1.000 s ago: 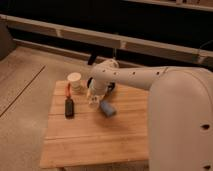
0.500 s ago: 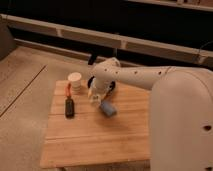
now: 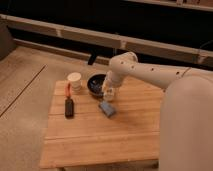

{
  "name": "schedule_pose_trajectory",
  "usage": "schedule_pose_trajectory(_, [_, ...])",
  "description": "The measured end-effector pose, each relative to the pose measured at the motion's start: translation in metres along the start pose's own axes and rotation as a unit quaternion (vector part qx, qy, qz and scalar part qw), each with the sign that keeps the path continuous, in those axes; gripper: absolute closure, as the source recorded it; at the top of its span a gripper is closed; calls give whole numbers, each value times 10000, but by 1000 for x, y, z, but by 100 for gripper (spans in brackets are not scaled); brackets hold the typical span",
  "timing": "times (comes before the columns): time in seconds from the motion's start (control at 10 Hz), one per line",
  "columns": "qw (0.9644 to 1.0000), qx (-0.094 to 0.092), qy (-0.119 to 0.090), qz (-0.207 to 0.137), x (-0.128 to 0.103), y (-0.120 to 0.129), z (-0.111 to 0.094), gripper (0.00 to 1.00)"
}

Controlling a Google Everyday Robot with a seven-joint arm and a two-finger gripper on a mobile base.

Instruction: Place the bottle in the ceramic bowl

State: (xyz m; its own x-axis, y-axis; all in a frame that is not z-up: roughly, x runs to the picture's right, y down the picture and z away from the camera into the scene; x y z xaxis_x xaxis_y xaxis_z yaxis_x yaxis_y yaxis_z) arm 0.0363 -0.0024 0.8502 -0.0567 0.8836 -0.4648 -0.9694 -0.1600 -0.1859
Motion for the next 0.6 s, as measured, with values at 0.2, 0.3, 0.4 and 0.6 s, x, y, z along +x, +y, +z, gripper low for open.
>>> schedule_pose_trajectory(0.2, [9996, -112, -11, -261, -16, 8, 6, 100])
schedule_pose_trajectory(0.3, [9992, -164, -7, -377, -22, 11, 10, 100])
schedule_pose_trajectory(0.4, [9983, -242, 5, -521, -31, 16, 15, 100])
schedule_pose_trajectory(0.6, [9969, -251, 42, -740, -40, 24, 24, 100])
